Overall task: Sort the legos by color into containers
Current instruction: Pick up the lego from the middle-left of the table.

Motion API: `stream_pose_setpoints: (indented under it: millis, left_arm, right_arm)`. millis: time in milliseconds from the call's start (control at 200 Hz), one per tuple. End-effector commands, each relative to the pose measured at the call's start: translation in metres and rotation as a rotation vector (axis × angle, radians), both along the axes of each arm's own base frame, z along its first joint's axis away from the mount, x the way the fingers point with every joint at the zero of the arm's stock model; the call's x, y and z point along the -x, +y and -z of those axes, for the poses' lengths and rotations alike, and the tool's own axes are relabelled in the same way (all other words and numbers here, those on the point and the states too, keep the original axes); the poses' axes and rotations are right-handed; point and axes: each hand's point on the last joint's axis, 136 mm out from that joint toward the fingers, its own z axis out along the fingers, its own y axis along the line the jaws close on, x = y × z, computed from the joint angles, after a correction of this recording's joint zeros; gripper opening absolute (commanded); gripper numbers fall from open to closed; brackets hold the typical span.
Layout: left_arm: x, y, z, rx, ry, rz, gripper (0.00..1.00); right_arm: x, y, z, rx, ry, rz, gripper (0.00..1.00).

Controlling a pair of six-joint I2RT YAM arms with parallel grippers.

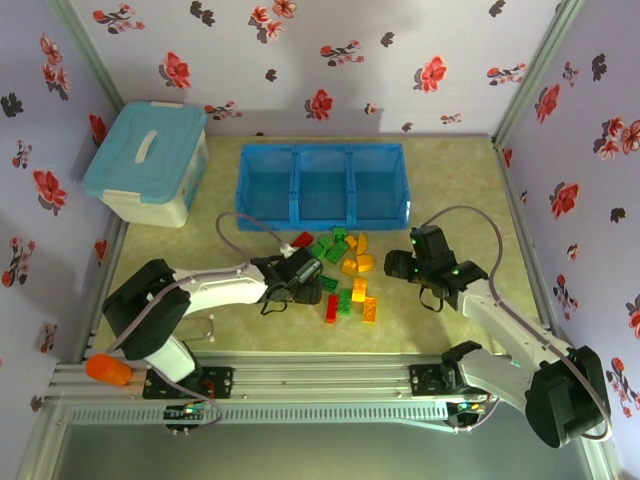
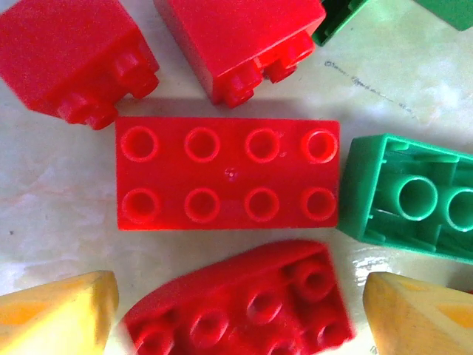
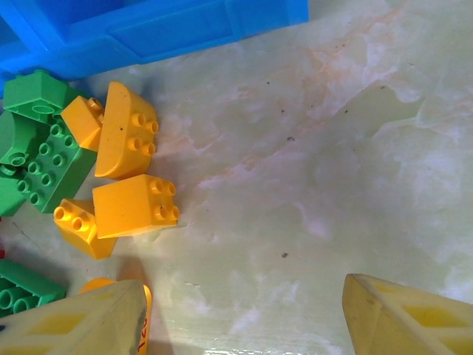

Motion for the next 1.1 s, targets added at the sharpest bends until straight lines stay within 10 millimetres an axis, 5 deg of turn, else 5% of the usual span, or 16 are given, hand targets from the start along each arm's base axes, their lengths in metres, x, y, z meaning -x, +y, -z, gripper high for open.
stream_pose_setpoints:
  millis: [0, 245, 540, 1095]
  left_arm:
    - [0.002, -0.003, 0.002, -0.014, 0.023, -0.010, 0.84]
    - [0.009, 0.003, 0.012, -0.041, 0.060, -0.026, 0.72]
    - [0.018, 0.014, 0.021, -0.061, 0.088, -0.042, 0.72]
    - [0.024, 0.017, 0.016, -0.060, 0.095, -0.052, 0.58]
  right_arm:
    - [-0.003, -0.001, -0.002, -0.002, -0.028, 0.024, 0.70]
    - [-0.004, -0.003, -0.003, 0.001, -0.039, 0.033, 0.69]
    - [-0.005, -0.004, -0.005, 0.001, -0.050, 0.039, 0.68]
    - [-0.005, -0.003, -0.002, -0.010, -0.054, 0.047, 0.67]
